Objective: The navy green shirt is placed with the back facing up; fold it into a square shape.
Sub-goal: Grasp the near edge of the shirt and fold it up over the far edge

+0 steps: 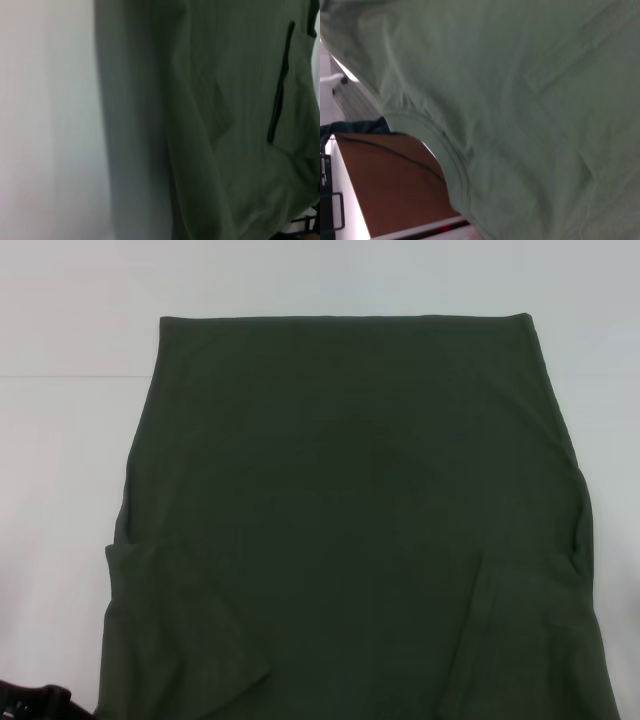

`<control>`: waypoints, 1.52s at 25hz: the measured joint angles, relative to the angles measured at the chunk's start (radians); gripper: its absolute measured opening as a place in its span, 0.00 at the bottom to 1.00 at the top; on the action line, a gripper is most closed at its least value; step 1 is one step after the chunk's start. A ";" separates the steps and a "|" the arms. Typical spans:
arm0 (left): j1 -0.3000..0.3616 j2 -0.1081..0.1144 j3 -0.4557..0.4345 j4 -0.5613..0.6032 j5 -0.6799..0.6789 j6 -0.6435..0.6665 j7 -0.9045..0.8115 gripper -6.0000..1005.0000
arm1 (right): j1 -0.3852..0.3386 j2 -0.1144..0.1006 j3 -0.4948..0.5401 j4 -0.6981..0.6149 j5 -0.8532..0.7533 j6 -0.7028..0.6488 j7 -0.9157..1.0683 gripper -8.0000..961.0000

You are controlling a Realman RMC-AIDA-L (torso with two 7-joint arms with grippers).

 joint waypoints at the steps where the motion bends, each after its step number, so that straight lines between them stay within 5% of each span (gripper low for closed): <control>1: -0.001 0.000 -0.012 -0.001 -0.001 -0.002 0.003 0.05 | 0.003 0.000 0.016 0.001 0.001 0.000 -0.006 0.07; 6: -0.010 -0.002 -0.130 0.012 -0.030 -0.049 0.017 0.05 | 0.012 -0.004 0.123 0.003 0.054 -0.005 -0.015 0.07; 10: -0.015 -0.002 -0.217 0.014 -0.101 -0.098 0.033 0.05 | -0.001 -0.029 0.233 0.003 0.161 -0.006 -0.011 0.07; 17: -0.018 -0.004 -0.254 0.017 -0.239 -0.170 0.048 0.05 | -0.035 -0.059 0.406 0.005 0.345 0.037 -0.018 0.07; 18: -0.017 -0.017 -0.256 0.015 -0.346 -0.246 0.073 0.05 | -0.044 -0.059 0.413 0.007 0.371 0.063 -0.023 0.07; 26: -0.003 -0.054 -0.258 -0.015 -0.479 -0.408 0.138 0.05 | -0.090 -0.049 0.419 0.143 0.548 0.312 -0.137 0.08; 33: -0.030 -0.097 -0.245 -0.034 -0.491 -0.535 0.220 0.05 | -0.068 -0.005 0.416 0.186 0.581 0.505 -0.224 0.08; 38: -0.047 -0.125 -0.249 -0.035 -0.495 -0.628 0.266 0.05 | -0.051 0.002 0.410 0.192 0.591 0.606 -0.251 0.08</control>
